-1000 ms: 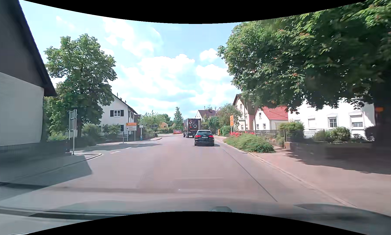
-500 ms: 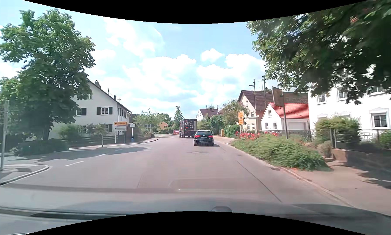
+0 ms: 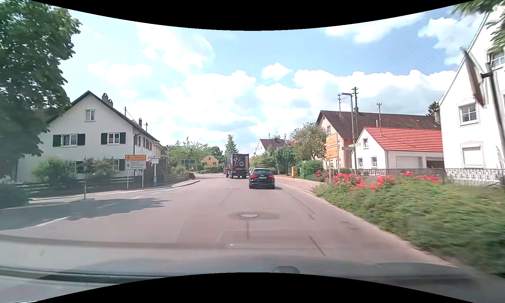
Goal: Follow the waypoints while adhering to traffic rules and regulations
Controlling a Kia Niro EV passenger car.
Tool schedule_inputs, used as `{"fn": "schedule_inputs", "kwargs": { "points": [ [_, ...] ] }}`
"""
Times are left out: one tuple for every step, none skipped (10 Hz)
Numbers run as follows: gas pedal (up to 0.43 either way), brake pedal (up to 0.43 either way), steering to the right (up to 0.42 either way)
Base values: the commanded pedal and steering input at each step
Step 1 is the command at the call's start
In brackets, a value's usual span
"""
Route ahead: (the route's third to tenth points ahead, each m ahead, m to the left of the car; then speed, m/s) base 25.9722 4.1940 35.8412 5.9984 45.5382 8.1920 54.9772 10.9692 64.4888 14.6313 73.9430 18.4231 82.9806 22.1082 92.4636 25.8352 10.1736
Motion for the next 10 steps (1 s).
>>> {"fn": "schedule_inputs", "kwargs": {
  "points": [
    [0.138,0.0,-0.016],
    [0.13,0.0,-0.018],
    [0.13,0.0,-0.021],
    [0.13,0.0,-0.027],
    [0.13,0.0,-0.029],
    [0.13,0.0,-0.029],
    [0.13,0.0,-0.029],
    [0.118,0.0,-0.029],
    [0.118,0.0,-0.029],
    [0.138,0.0,-0.029]
  ]
}}
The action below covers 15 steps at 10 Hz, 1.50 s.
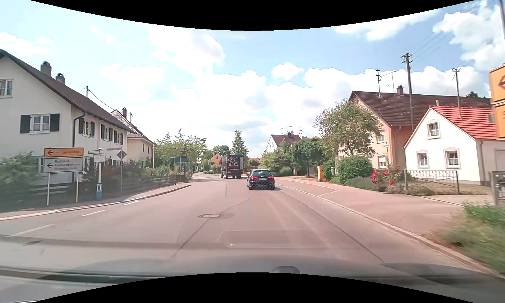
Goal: Follow the waypoints while adhering to traffic rules and regulations
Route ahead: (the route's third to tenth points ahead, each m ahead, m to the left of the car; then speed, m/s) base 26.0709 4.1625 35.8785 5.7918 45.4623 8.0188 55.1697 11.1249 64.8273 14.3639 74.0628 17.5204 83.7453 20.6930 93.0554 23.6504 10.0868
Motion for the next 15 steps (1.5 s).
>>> {"fn": "schedule_inputs", "kwargs": {
  "points": [
    [0.169,0.0,-0.029],
    [0.169,0.0,-0.029],
    [0.169,0.0,-0.028],
    [0.169,0.0,-0.029],
    [0.169,0.0,-0.028],
    [0.169,0.0,-0.028],
    [0.169,0.0,-0.028],
    [0.169,0.0,-0.029],
    [0.169,0.0,-0.029],
    [0.157,0.0,-0.03],
    [0.157,0.0,-0.033],
    [0.157,0.0,-0.033],
    [0.15,0.0,-0.033],
    [0.15,0.0,-0.035],
    [0.15,0.0,-0.035]
  ]
}}
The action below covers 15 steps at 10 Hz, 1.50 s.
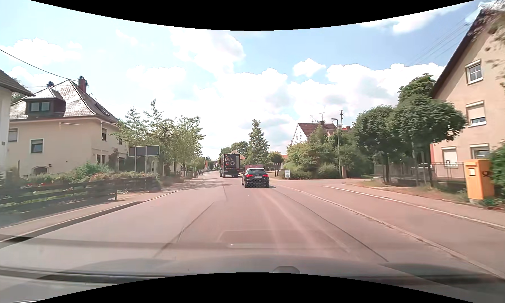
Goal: Follow the waypoints while adhering to traffic rules and regulations
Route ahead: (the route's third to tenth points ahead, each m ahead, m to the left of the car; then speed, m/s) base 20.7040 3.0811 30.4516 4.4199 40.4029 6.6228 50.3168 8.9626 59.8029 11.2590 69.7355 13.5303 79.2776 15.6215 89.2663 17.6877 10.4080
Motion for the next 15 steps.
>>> {"fn": "schedule_inputs", "kwargs": {
  "points": [
    [0.15,0.0,-0.035],
    [0.138,0.0,-0.035],
    [0.138,0.0,-0.035],
    [0.138,0.0,-0.035],
    [0.138,0.0,-0.035],
    [0.13,0.0,-0.036],
    [0.13,0.0,-0.038],
    [0.13,0.0,-0.039],
    [0.15,0.0,-0.039],
    [0.197,0.0,-0.039],
    [0.209,0.0,-0.038],
    [0.209,0.0,-0.037],
    [0.209,0.0,-0.037],
    [0.197,0.0,-0.036],
    [0.197,0.0,-0.036]
  ]
}}
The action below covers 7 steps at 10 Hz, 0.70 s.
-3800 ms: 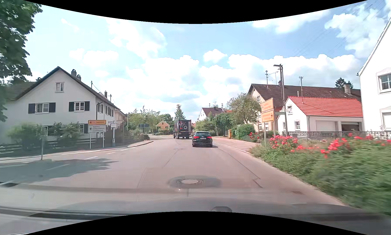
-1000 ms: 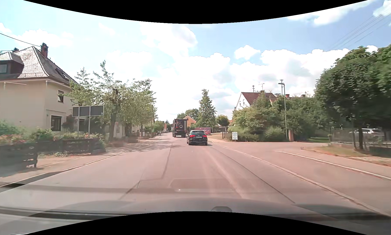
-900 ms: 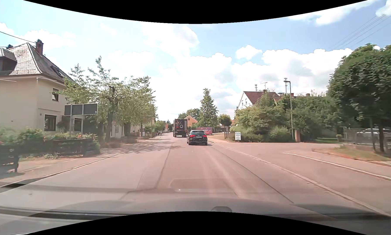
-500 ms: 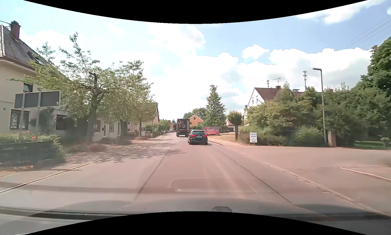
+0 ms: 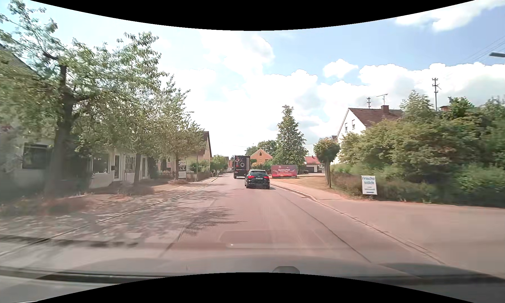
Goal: Follow the waypoints while adhering to traffic rules and regulations
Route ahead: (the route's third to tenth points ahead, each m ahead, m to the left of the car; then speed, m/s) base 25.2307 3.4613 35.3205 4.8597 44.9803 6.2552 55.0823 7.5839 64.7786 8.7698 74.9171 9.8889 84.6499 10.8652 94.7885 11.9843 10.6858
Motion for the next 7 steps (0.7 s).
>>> {"fn": "schedule_inputs", "kwargs": {
  "points": [
    [0.197,0.0,-0.034],
    [0.177,0.0,-0.033],
    [0.138,0.0,-0.032],
    [0.138,0.0,-0.031],
    [0.138,0.0,-0.031],
    [0.138,0.0,-0.031],
    [0.138,0.0,-0.031]
  ]
}}
